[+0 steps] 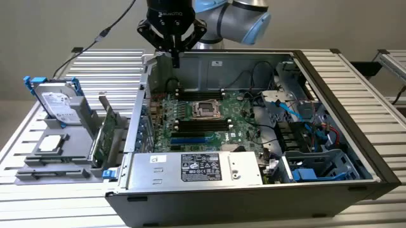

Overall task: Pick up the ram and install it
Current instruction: 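Reach for the ram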

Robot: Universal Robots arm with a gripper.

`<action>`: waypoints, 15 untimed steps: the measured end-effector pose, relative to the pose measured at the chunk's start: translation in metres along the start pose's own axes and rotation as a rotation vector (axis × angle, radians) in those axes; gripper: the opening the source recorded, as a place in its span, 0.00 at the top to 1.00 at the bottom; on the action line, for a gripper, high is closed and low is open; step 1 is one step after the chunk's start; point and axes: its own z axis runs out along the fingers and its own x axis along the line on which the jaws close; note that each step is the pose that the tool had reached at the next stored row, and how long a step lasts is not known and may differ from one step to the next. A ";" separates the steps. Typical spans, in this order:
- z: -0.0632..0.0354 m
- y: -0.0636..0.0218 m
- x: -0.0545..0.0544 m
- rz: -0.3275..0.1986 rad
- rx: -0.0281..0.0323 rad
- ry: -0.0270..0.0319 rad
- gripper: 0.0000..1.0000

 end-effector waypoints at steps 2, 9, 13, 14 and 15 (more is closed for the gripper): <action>0.0000 0.0000 0.000 0.000 0.0000 0.0000 0.89; 0.0000 0.0000 0.000 0.000 0.0000 -0.0004 0.89; 0.0000 0.0000 0.000 0.000 -0.0001 -0.0006 0.89; 0.0000 -0.0002 0.002 0.000 0.0000 -0.0003 0.89; -0.0001 -0.0005 0.005 0.000 0.0001 0.0008 0.89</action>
